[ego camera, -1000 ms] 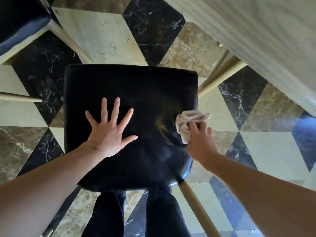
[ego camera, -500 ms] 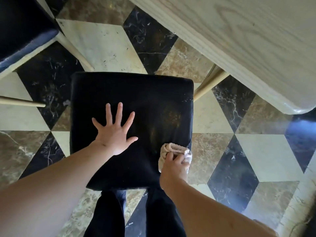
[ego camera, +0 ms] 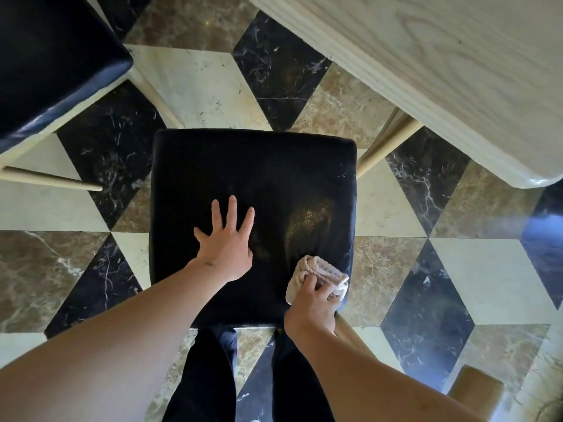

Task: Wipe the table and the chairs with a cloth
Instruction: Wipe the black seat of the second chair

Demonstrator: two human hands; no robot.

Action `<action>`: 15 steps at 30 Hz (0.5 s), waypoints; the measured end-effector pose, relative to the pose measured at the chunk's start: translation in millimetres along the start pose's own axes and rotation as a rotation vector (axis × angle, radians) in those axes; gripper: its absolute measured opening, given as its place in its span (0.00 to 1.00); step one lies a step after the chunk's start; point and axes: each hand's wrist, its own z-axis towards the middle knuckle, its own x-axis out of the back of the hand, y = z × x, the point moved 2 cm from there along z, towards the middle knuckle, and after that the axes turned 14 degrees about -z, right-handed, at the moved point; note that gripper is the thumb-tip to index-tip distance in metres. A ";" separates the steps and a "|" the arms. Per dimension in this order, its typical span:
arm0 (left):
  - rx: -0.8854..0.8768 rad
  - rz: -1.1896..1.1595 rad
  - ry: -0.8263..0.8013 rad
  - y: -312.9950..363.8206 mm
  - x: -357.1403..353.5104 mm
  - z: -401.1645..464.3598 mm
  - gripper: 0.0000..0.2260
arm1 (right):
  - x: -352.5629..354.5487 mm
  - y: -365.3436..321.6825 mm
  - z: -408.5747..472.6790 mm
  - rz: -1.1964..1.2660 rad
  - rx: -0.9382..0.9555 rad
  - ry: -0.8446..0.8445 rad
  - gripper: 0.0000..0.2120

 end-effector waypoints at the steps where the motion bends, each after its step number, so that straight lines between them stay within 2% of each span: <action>1: -0.007 0.025 -0.044 -0.5 -3.0 -3.1 0.41 | 1.3 -1.7 -0.7 0.015 -0.002 -0.017 0.34; 5: -0.031 0.090 -0.184 -6.9 -7.1 -13.1 0.48 | 7.2 3.2 5.6 0.039 0.026 -0.083 0.39; 8: -0.094 0.040 -0.217 -7.1 1.1 -22.3 0.50 | 26.2 13.1 12.8 0.035 0.156 -0.131 0.34; 12: -0.382 -0.022 -0.147 9.1 19.1 -47.8 0.56 | 74.6 25.5 3.1 0.075 0.350 -0.237 0.24; 15: -0.539 -0.078 -0.115 23.8 55.8 -77.5 0.56 | 124.8 29.1 -37.6 0.160 0.440 -0.200 0.21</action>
